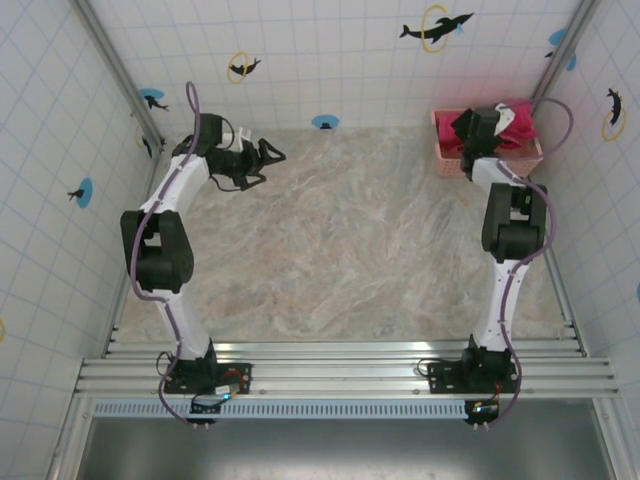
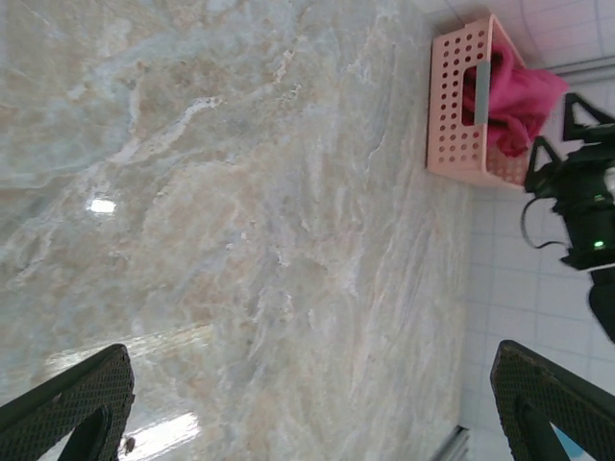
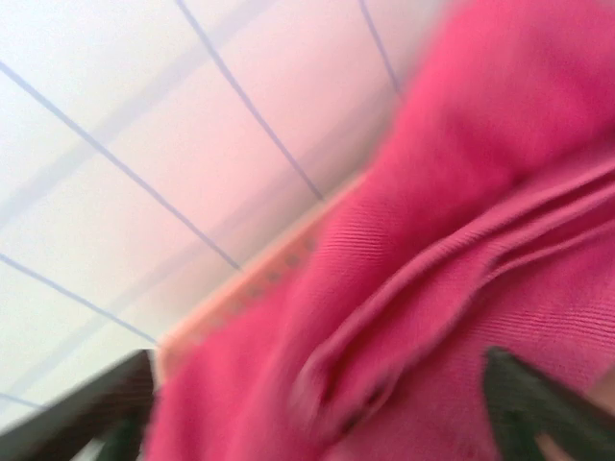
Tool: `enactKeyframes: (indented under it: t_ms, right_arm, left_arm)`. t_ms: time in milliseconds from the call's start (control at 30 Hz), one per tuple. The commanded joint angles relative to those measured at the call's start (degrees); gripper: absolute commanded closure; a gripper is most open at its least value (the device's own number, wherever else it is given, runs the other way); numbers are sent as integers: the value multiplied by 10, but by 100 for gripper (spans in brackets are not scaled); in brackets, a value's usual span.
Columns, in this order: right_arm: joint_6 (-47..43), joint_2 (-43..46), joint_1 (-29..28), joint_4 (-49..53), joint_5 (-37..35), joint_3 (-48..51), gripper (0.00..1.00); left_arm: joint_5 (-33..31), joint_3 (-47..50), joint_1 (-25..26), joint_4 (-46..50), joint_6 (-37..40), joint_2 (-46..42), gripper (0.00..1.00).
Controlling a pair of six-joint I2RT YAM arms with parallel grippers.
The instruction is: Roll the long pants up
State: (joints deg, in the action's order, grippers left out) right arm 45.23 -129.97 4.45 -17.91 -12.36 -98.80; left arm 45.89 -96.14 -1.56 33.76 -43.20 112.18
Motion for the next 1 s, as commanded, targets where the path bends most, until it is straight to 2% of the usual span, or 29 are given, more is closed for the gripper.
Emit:
enactKeyframes:
  t_ms: [0, 133, 233, 267, 333, 400, 467, 500, 567, 633, 700, 767, 833, 900, 967]
  right_arm:
    - [-15, 50, -10, 28, -38, -9, 2]
    - [-29, 116, -22, 215, -123, -36, 2]
    - [-24, 170, -26, 310, -132, -26, 2]
    - [-19, 192, -29, 324, -125, -9, 2]
    - [-58, 260, -45, 282, -99, 70, 2]
    - [-128, 324, -66, 239, -66, 145, 2]
    - [-193, 371, -80, 235, -5, 198, 2]
    - [-220, 395, -86, 256, 23, 220, 2]
    - [-268, 435, -99, 291, 63, 271, 2]
    - [-313, 488, -115, 302, 52, 347, 2]
    - [-335, 545, -116, 236, 54, 452, 2]
    - [-349, 596, -112, 146, 39, 555, 2]
    - [-424, 627, -119, 45, 48, 645, 2]
    - [-461, 634, -120, 25, 46, 677, 2]
    - [-458, 626, -99, 9, 69, 693, 2]
  left_arm:
    - [-34, 18, -3, 40, 67, -42, 2]
    - [-52, 48, -4, 39, 87, -61, 2]
    - [-69, 75, -5, 28, 100, -78, 2]
    - [-83, 80, -6, 27, 109, -83, 2]
    - [-133, 93, -9, 22, 146, -102, 2]
    - [-222, 119, -9, 5, 205, -138, 3]
    - [-288, 189, -9, -67, 283, -191, 3]
    - [-300, 243, -9, -131, 324, -225, 3]
    - [-306, 353, -9, -249, 425, -288, 3]
    - [-290, 470, -9, -384, 492, -338, 3]
    - [-284, 553, -9, -474, 516, -355, 3]
    - [-305, 604, -9, -525, 501, -346, 3]
    - [-299, 643, -9, -585, 498, -329, 3]
    - [-275, 694, -10, -701, 479, -309, 3]
    - [-276, 709, -5, -753, 486, -281, 3]
